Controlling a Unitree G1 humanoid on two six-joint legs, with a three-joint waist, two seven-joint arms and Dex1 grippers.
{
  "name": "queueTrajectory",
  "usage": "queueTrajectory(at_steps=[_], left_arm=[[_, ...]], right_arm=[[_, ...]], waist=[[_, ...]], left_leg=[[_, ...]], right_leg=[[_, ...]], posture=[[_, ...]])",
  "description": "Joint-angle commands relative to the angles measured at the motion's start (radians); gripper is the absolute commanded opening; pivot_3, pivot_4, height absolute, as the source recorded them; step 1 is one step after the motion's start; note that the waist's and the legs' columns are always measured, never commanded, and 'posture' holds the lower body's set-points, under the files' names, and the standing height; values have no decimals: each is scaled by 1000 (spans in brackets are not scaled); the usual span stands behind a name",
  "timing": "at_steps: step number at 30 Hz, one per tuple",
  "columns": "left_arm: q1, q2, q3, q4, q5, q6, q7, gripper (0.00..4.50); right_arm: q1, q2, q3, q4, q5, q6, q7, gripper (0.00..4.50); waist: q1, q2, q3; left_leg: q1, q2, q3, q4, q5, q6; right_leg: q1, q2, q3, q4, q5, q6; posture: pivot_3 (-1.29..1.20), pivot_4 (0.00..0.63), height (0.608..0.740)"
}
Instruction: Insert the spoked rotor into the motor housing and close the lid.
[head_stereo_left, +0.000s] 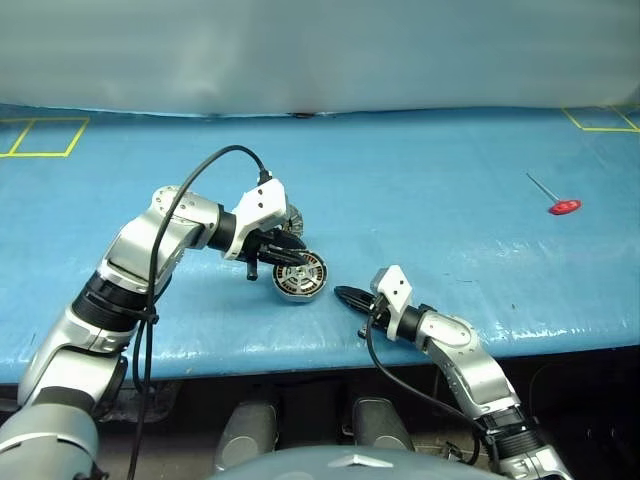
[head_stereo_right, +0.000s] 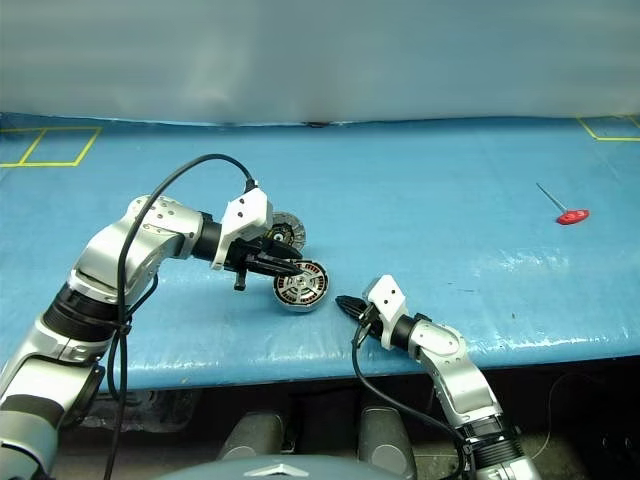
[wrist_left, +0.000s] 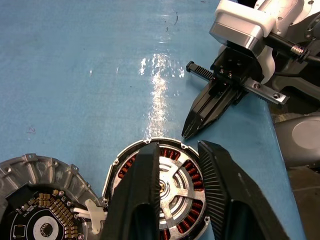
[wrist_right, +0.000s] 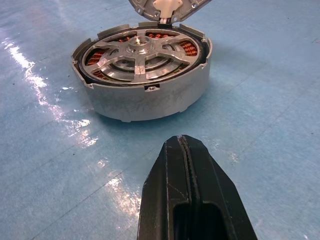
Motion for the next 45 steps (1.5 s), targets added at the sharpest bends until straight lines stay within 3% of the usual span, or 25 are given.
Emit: queueTrajectory(at_steps=[1,7,16,23,32,45], left_arm=[[20,15,59,-67,-37,-4,15,12],[65,27,102,-119,-76,-2,50,12],[252,16,215,-242,-128,-64,143,12],[543,-76,321,-351,-110,-262,283,12],[902,-212,329,-411,-38,-511,445,12],[1075,-328,295,-333,22,-695,563,12]], right_arm=[[-14,-24,-25,-69,11,5,6,0],[-38,-47,-33,-134,18,35,-1,0],[-163,-33,25,-225,-8,142,-28,0],[-275,12,77,-215,-9,235,-45,0],[-344,68,131,-145,-27,253,-42,0],[-332,95,170,18,-73,267,-36,0]], waist=[[-1,0,0],[0,0,0],[1,0,0],[1,0,0],[4,0,0],[2,0,0]], left_leg=[[0,0,0,0,0,0],[0,0,0,0,0,0],[0,0,0,0,0,0],[0,1,1,0,0,0],[0,1,1,-1,0,0],[0,1,1,-3,0,0]], right_leg=[[0,0,0,0,0,0],[0,0,0,0,0,0],[-1,-2,2,0,0,0],[-1,-4,5,-1,0,-1],[-1,-4,5,-2,1,-3],[-2,-4,3,-3,0,-2]], posture=[[0,150,740],[0,150,740],[0,150,740],[0,150,740],[0,150,740],[0,150,740]])
